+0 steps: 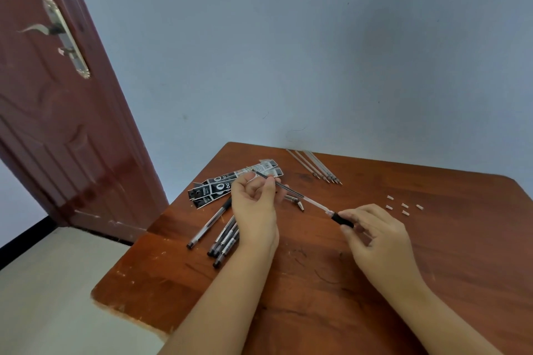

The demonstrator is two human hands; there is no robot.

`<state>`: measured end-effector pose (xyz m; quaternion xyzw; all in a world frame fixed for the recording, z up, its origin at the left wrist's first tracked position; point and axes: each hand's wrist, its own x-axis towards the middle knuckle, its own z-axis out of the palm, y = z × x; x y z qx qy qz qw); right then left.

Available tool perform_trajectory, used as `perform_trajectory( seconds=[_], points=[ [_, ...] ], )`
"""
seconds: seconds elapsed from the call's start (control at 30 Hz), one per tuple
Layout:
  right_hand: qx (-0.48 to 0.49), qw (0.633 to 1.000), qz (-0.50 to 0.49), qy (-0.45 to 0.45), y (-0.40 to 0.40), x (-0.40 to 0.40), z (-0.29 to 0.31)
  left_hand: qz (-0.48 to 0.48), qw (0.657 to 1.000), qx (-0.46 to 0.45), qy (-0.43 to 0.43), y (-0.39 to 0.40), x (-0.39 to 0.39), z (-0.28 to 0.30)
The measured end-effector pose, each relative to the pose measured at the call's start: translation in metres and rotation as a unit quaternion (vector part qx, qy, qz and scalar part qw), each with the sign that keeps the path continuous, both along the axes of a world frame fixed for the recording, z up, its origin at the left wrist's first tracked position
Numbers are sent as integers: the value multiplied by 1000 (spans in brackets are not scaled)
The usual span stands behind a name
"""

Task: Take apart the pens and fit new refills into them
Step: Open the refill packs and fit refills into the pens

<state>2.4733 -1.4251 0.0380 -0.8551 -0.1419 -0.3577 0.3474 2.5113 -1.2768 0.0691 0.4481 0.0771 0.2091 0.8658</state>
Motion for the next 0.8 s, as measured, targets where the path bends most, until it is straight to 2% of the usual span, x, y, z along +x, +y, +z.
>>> perform_trajectory(
  seconds=[0.2, 0.3, 0.4, 0.67, 0.8],
  points=[
    [15, 1000, -7, 7, -3, 0, 0, -21, 1000, 13, -3, -1, -3, 2],
    [13, 1000, 2, 10, 0, -1, 2, -48, 997, 64, -22, -6, -6, 2],
    [13, 1000, 11, 8, 2, -3, 3, -95, 986, 129, -47, -14, -12, 0],
    [101, 995, -11, 12, 0, -6, 10, -236, 958, 154, -53, -11, -15, -5],
    [105, 994, 5, 24, 0, -6, 10, -269, 930, 245, -51, -10, -16, -9]
  ],
)
